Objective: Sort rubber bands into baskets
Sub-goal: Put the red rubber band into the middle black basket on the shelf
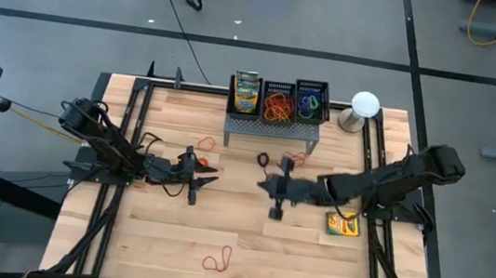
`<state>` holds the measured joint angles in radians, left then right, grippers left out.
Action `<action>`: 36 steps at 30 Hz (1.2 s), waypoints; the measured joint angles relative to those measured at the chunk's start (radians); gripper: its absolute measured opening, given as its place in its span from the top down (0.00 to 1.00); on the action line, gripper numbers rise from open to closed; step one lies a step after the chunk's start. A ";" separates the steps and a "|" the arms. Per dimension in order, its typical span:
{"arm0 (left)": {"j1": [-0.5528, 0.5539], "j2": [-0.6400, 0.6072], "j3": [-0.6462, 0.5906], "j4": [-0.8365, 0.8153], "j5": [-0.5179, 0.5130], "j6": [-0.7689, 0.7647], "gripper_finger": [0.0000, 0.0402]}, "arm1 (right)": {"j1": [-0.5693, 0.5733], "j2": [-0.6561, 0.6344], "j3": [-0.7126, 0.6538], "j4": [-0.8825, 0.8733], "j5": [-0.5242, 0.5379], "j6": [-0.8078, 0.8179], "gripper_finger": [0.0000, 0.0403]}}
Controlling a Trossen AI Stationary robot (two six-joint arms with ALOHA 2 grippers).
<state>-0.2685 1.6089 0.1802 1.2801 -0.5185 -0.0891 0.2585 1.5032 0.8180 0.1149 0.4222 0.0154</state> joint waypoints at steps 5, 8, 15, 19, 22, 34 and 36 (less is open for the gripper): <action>0.000 0.000 0.000 -0.009 0.028 0.000 0.83 | 0.066 0.000 -0.058 0.019 0.001 -0.002 0.98; 0.000 0.000 0.001 -0.033 0.053 0.000 0.90 | 0.075 0.000 -0.088 0.022 0.001 0.013 0.96; -0.008 0.000 0.087 -0.292 0.078 -0.028 0.97 | 0.062 0.001 -0.154 0.091 -0.075 0.083 0.93; -0.045 0.000 0.159 -0.447 0.079 -0.018 0.95 | 0.086 0.002 -0.182 0.169 -0.148 0.084 0.93; -0.087 0.000 0.212 -0.533 0.078 -0.003 0.92 | 0.114 0.002 -0.187 0.183 -0.150 0.082 0.93; -0.371 0.035 0.444 -0.951 0.121 -0.247 0.75 | 0.185 0.133 -0.188 0.351 -0.111 0.066 0.93; -0.425 0.081 0.506 -0.997 0.083 -0.257 0.71 | 0.181 0.153 -0.187 0.370 -0.110 0.067 0.93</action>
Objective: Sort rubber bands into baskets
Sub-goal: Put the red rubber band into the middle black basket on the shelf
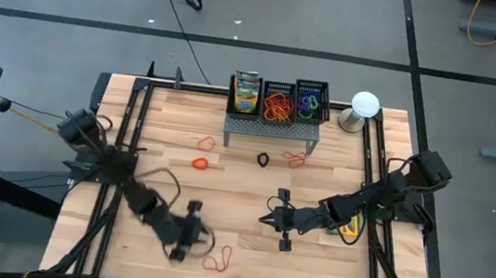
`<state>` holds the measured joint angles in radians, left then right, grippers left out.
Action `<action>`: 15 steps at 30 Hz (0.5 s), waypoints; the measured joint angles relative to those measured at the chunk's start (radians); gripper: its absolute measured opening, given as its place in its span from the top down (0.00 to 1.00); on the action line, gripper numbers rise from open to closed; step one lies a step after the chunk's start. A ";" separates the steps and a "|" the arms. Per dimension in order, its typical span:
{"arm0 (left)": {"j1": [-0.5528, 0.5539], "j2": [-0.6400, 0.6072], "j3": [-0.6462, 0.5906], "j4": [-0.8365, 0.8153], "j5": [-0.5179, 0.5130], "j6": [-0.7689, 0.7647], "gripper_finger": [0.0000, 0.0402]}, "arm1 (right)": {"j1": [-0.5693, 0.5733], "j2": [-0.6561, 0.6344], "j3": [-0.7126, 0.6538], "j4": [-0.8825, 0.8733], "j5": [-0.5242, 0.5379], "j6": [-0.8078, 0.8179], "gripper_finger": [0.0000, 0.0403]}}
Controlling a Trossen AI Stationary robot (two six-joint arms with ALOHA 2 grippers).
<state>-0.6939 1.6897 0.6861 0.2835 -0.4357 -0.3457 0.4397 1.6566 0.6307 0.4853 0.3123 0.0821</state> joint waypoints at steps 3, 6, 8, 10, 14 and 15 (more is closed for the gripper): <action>-0.060 0.081 0.090 -0.022 -0.052 -0.002 0.63 | 0.000 0.009 0.000 0.006 0.000 0.009 0.93; -0.083 0.161 0.178 -0.023 -0.085 0.008 0.55 | 0.000 0.009 0.000 0.026 0.001 0.016 0.93; -0.085 0.205 0.232 -0.027 -0.097 0.014 0.50 | 0.000 0.009 0.000 0.042 0.000 0.016 0.93; -0.082 0.241 0.281 -0.038 -0.087 0.039 0.47 | 0.000 0.009 0.000 0.047 0.000 0.015 0.93; -0.067 0.302 0.368 -0.111 -0.010 0.077 0.44 | 0.000 0.009 0.000 0.047 0.000 0.015 0.93; -0.063 0.314 0.388 -0.133 0.009 0.079 0.44 | 0.000 0.009 0.000 0.047 0.000 0.013 0.93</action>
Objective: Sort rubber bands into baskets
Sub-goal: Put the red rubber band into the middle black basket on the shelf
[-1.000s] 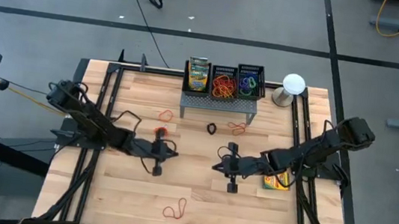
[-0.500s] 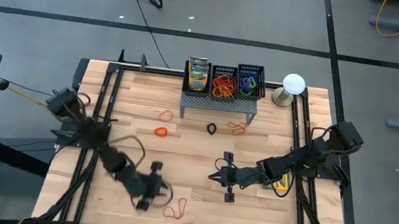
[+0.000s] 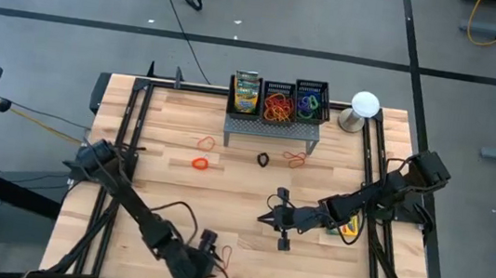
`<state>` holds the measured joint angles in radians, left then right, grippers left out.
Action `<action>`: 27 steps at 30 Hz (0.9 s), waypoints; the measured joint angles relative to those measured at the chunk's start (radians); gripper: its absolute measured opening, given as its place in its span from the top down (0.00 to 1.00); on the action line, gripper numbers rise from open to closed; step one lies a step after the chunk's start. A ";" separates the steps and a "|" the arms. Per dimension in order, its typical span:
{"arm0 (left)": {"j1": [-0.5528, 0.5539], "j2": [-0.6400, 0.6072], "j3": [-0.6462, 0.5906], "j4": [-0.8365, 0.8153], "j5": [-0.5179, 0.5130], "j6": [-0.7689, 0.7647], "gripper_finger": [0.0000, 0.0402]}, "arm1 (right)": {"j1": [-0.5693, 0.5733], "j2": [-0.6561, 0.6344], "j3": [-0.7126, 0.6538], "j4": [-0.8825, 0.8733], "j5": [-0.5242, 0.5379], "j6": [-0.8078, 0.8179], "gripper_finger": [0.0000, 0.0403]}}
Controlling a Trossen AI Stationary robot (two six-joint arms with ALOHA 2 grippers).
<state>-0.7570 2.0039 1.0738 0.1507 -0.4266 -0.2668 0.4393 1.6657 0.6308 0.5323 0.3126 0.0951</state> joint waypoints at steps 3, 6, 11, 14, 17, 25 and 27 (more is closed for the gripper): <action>0.013 0.030 0.054 -0.102 0.045 0.004 0.46 | 0.000 0.000 0.000 0.000 0.000 -0.025 0.93; 0.029 0.043 0.078 -0.164 0.077 -0.013 0.50 | 0.000 0.000 0.000 0.003 -0.001 -0.045 0.93; 0.056 0.044 0.083 -0.187 0.116 -0.032 0.64 | 0.000 0.000 0.000 0.007 -0.001 -0.059 0.93; 0.065 0.043 0.083 -0.193 0.135 -0.021 0.77 | 0.000 0.000 0.000 0.007 -0.001 -0.068 0.93; 0.069 0.042 0.083 -0.194 0.156 0.049 0.92 | 0.000 0.000 0.000 0.008 -0.001 -0.082 0.93; 0.064 -0.010 0.079 -0.270 0.148 0.187 0.99 | 0.000 0.000 0.000 0.019 -0.001 -0.085 0.93; 0.063 -0.049 0.079 -0.304 0.111 0.195 0.99 | 0.000 0.000 0.000 0.019 -0.001 -0.085 0.93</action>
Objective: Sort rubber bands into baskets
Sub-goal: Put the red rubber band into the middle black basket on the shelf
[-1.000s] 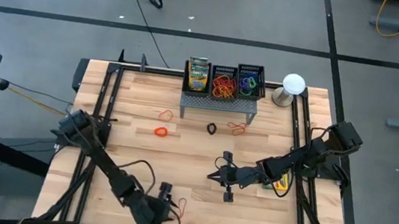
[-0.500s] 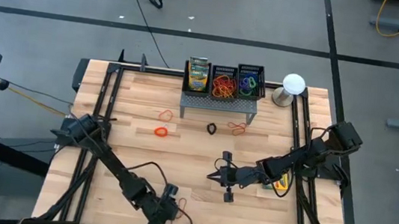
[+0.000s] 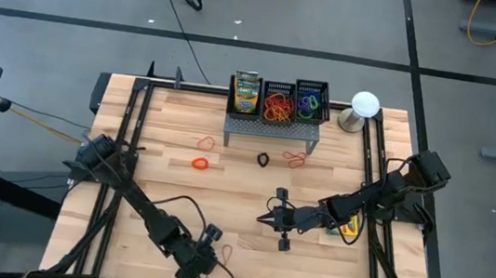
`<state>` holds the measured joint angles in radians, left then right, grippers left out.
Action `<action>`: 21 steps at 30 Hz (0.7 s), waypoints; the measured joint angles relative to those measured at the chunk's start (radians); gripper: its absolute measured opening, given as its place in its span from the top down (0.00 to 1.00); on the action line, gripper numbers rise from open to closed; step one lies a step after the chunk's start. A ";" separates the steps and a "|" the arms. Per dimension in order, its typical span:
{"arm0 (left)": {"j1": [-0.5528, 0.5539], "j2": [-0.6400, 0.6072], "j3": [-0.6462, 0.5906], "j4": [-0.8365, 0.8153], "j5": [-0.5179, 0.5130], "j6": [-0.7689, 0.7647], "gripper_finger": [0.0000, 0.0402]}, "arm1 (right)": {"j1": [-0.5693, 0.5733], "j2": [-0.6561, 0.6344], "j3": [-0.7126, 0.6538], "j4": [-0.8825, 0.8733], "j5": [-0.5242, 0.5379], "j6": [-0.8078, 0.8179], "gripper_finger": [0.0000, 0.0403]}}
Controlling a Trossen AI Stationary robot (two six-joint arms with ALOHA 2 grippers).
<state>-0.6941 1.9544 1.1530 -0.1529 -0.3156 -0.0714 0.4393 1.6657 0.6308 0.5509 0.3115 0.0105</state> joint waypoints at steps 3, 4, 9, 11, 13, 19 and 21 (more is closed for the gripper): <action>0.007 -0.077 0.001 -0.057 -0.047 -0.002 0.99 | 0.000 0.000 0.000 0.000 0.000 0.000 0.93; 0.009 -0.105 0.001 -0.074 -0.055 0.003 0.99 | 0.000 0.000 0.000 0.000 0.000 0.001 0.93; 0.040 -0.257 0.001 -0.087 -0.110 0.073 0.99 | 0.000 0.000 0.000 0.004 0.000 0.001 0.93; 0.066 -0.318 0.001 -0.101 -0.149 0.091 0.99 | 0.000 0.000 0.000 0.005 0.000 0.004 0.93; 0.101 -0.376 0.001 -0.123 -0.215 0.099 0.99 | 0.000 0.000 0.000 0.005 0.000 0.004 0.93; 0.282 -0.508 0.007 -0.109 -0.355 0.117 0.99 | 0.000 0.000 0.000 0.007 0.000 0.000 0.93; 0.365 -0.524 0.034 -0.108 -0.363 0.111 0.99 | 0.000 0.000 0.000 0.007 0.000 0.000 0.93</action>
<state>-0.3287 1.4302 1.1874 -0.2611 -0.6782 0.0398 0.4393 1.6653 0.6308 0.5582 0.3115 0.0101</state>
